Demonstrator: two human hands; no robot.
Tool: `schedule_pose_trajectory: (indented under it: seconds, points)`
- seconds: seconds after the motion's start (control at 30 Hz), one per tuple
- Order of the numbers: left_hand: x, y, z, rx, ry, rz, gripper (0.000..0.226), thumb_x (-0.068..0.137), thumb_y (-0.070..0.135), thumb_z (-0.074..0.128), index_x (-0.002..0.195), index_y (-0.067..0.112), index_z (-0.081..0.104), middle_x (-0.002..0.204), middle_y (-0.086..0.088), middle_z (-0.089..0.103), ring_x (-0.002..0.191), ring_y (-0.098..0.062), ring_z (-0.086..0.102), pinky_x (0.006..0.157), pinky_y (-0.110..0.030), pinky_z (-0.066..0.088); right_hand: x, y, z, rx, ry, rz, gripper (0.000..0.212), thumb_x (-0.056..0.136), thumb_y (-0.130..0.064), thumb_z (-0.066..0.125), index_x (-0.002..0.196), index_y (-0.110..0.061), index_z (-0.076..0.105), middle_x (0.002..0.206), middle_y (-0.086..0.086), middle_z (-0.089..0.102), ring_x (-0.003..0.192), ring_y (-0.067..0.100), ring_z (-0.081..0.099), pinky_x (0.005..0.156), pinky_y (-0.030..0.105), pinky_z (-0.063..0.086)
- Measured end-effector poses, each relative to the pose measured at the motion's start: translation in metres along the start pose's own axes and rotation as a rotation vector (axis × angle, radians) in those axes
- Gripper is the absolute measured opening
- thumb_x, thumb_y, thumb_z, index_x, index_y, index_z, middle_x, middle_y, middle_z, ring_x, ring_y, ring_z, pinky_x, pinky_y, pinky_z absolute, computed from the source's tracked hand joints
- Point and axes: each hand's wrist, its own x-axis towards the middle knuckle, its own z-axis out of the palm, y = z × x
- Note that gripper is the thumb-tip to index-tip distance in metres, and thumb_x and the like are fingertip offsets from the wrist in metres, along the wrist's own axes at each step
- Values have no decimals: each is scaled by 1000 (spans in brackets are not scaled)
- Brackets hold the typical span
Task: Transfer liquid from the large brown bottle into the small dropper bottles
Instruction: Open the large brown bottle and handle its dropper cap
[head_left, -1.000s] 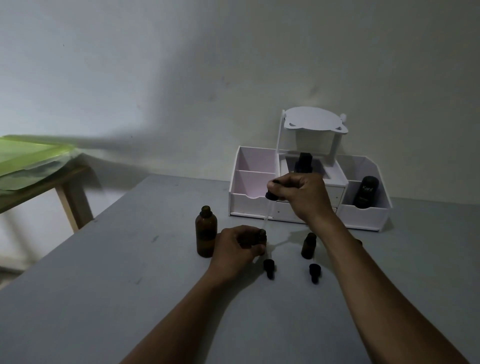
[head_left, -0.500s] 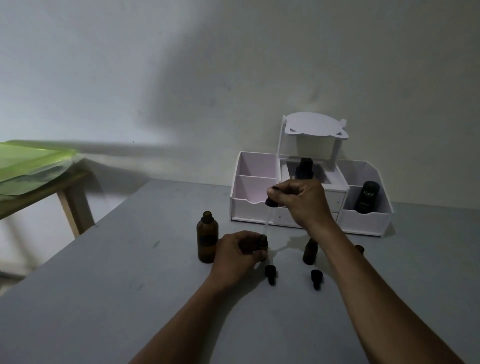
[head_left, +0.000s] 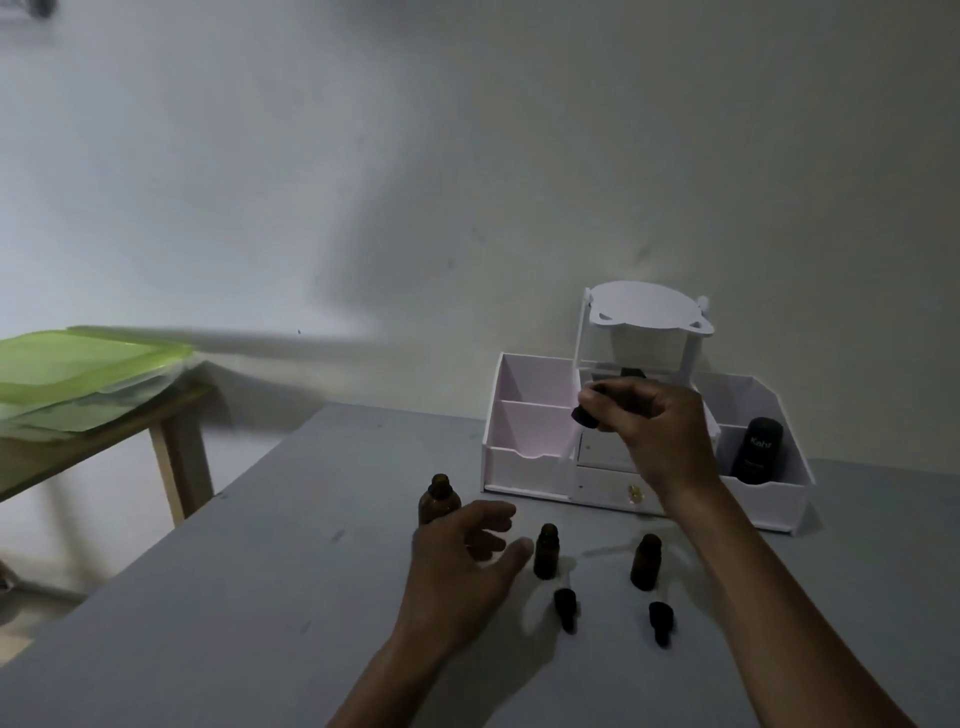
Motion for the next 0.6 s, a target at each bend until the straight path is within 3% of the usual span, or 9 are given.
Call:
schedule_pose_trajectory:
  seconds: [0.13, 0.2, 0.27, 0.33, 0.43, 0.6]
  points:
    - [9, 7, -45, -123, 186, 90, 15, 82, 21, 80, 90, 34, 75, 79, 16, 75, 78, 1, 71, 71, -13, 56, 4, -23, 9, 144, 70, -31, 6, 86, -10, 74, 91, -12, 78, 78, 0, 78, 75, 15, 76, 67, 19, 57]
    - [26, -4, -62, -182, 271, 66, 16, 82, 16, 80, 88, 31, 76, 82, 16, 76, 80, -2, 72, 72, -17, 56, 6, -31, 19, 212, 84, -29, 7, 85, -9, 74, 92, -9, 77, 79, 3, 78, 76, 17, 76, 65, 18, 56]
    - [41, -21, -71, -296, 284, -19, 15, 80, 19, 81, 93, 26, 77, 88, 6, 77, 86, -13, 73, 76, -31, 59, 7, -37, 33, 264, 84, -22, 7, 85, -8, 74, 91, -10, 77, 80, 6, 78, 79, 21, 76, 72, 26, 61]
    - [47, -35, -73, -460, 218, -114, 28, 71, 26, 77, 99, 20, 77, 94, -5, 77, 94, -27, 72, 79, -39, 59, 6, -38, 47, 313, 75, 9, 9, 85, -6, 74, 87, -14, 77, 78, 4, 78, 77, 20, 76, 74, 27, 62]
    - [47, -56, -68, -540, 70, -207, 53, 59, 38, 75, 108, 19, 75, 103, -5, 77, 104, -28, 70, 84, -37, 58, 5, -32, 65, 333, 46, 43, 11, 84, -5, 74, 86, -16, 76, 77, 2, 78, 76, 17, 76, 74, 26, 62]
    - [40, -66, -58, -540, -126, -223, 49, 63, 17, 71, 111, 13, 73, 104, -7, 77, 101, -22, 72, 80, -26, 58, 4, -15, 80, 287, 2, 68, 9, 85, -6, 74, 86, -15, 77, 78, 3, 78, 76, 18, 76, 77, 29, 61]
